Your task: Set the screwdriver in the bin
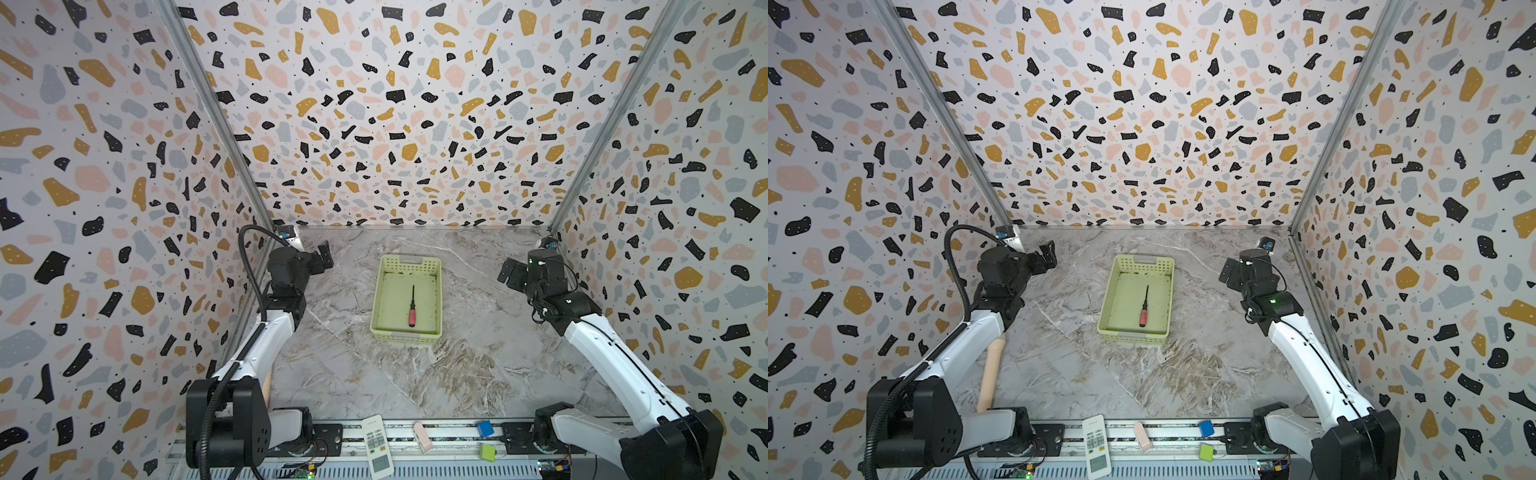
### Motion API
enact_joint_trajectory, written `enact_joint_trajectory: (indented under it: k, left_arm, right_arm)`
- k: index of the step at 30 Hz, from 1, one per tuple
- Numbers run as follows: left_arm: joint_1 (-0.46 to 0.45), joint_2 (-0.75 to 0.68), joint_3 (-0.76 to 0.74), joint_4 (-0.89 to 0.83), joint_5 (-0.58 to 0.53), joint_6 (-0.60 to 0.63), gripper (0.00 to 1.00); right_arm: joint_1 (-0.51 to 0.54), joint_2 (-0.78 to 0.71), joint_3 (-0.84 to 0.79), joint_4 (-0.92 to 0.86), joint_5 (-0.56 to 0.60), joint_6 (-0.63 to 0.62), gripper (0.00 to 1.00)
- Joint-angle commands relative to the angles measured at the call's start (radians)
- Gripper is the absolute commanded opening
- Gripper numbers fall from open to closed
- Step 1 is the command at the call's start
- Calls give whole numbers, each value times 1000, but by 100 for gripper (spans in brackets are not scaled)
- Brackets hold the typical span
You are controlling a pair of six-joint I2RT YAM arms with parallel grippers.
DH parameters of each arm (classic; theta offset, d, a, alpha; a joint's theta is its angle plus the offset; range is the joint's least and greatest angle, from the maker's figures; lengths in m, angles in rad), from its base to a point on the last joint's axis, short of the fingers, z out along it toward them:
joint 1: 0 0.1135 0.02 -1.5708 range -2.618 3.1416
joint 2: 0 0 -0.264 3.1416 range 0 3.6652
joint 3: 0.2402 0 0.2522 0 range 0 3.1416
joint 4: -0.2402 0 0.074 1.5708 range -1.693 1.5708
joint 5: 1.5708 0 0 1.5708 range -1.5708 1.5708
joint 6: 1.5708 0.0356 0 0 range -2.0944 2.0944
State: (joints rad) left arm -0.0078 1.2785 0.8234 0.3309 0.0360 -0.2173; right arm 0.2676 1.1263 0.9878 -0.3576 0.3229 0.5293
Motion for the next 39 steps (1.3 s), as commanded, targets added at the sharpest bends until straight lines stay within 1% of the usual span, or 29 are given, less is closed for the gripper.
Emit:
enact_joint_trajectory:
  k: [1,3,5,9,13,14,15,18,19,20,22,25,27,30,32,34,37,39]
  left_arm:
    - [-29,-23,-27,105,-7,69,99]
    - [-48,-42,-55,146,-24,84,100]
    - [-77,-69,-90,195,-66,122,100]
    - [-129,-120,-181,300,-140,183,100]
    - [-182,-141,-309,473,-229,226,100]
    - [-190,-140,-323,492,-251,228,99]
    - [-197,-137,-323,485,-271,232,99]
    - [-212,-115,-274,376,-329,227,100]
    - [-216,-111,-275,364,-338,217,100]
    - [-218,-110,-292,369,-343,192,100]
    - [-220,-123,-360,404,-357,140,99]
    - [-230,-210,-489,458,-425,101,100]
    - [-231,-295,-552,451,-473,100,100]
    - [-231,-405,-599,400,-530,124,100]
    - [-231,-451,-619,392,-551,118,100]
    - [-230,-471,-635,395,-560,119,99]
    - [-230,-455,-669,430,-592,131,100]
    - [-231,-436,-688,456,-595,141,100]
  right_arm:
    - [-29,-28,-8,-9,6,0,99]
    - [-37,-30,9,-34,-23,-7,99]
    - [-38,-37,16,-41,-45,-29,99]
    - [-38,-55,-2,-25,-27,-29,99]
    - [-38,-72,-63,74,-44,-131,99]
    - [-38,-72,-80,105,-46,-160,99]
    - [-38,-74,-97,135,-55,-195,99]
    - [-37,-71,-138,215,-60,-251,99]
    - [-37,-72,-152,243,-80,-276,99]
    - [-37,-71,-163,274,-104,-304,99]
    - [-35,-71,-174,309,-100,-303,99]
    - [-34,-75,-209,372,-73,-340,99]
    - [-35,-77,-245,426,-53,-381,99]
    - [-36,-64,-276,457,-23,-390,99]
    - [-36,-44,-297,477,-12,-385,99]
    - [-36,-23,-336,528,-26,-397,99]
    - [-36,11,-427,703,-73,-478,99]
    - [-36,26,-495,827,-91,-524,99]
